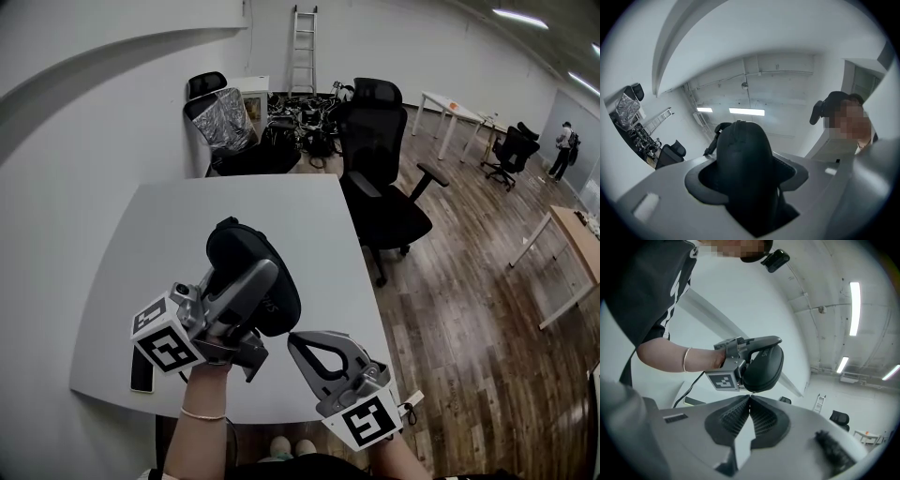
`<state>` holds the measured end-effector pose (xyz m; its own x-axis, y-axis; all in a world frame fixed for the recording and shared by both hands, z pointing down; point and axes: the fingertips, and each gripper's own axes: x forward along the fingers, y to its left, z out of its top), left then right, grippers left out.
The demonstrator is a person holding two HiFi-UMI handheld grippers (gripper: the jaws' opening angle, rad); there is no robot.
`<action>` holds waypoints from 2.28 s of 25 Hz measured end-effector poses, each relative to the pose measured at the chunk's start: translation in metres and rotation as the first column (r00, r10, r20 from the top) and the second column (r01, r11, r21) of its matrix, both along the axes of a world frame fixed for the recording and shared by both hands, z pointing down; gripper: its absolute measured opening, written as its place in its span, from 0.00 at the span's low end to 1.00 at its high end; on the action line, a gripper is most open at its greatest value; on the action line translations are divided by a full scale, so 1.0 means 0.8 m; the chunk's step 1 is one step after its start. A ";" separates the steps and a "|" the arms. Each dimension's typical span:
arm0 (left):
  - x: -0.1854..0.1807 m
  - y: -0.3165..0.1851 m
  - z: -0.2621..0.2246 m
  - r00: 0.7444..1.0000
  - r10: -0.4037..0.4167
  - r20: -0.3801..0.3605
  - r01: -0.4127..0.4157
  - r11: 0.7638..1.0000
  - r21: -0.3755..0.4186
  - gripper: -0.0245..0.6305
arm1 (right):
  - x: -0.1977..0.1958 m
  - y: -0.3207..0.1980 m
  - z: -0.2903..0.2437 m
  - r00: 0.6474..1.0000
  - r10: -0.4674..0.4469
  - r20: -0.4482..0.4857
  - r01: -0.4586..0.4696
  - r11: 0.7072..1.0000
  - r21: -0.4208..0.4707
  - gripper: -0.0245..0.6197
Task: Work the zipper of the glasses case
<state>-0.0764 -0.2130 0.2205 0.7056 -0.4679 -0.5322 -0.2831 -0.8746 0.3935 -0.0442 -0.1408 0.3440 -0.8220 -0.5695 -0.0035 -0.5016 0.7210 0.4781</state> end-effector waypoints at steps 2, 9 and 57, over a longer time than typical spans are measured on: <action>-0.003 -0.002 -0.002 1.000 -0.018 0.005 0.018 1.000 0.003 0.47 | -0.004 -0.002 -0.003 1.000 -0.006 0.029 0.007 1.000 -0.018 0.05; -0.007 0.002 -0.010 0.995 -0.099 0.003 0.099 0.994 0.041 0.47 | -0.009 -0.006 -0.001 0.998 0.039 0.052 -0.037 0.999 -0.037 0.05; -0.008 0.043 0.144 0.599 -0.652 0.465 0.604 0.749 0.272 0.47 | 0.015 -0.035 -0.035 0.921 0.312 0.233 -0.299 0.950 -0.093 0.05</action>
<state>-0.0831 -0.1789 0.3361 0.4193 -0.8735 -0.2474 -0.9050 -0.4238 -0.0375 -0.0319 -0.1689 0.3162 -0.5860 -0.7977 -0.1423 -0.7971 0.5358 0.2786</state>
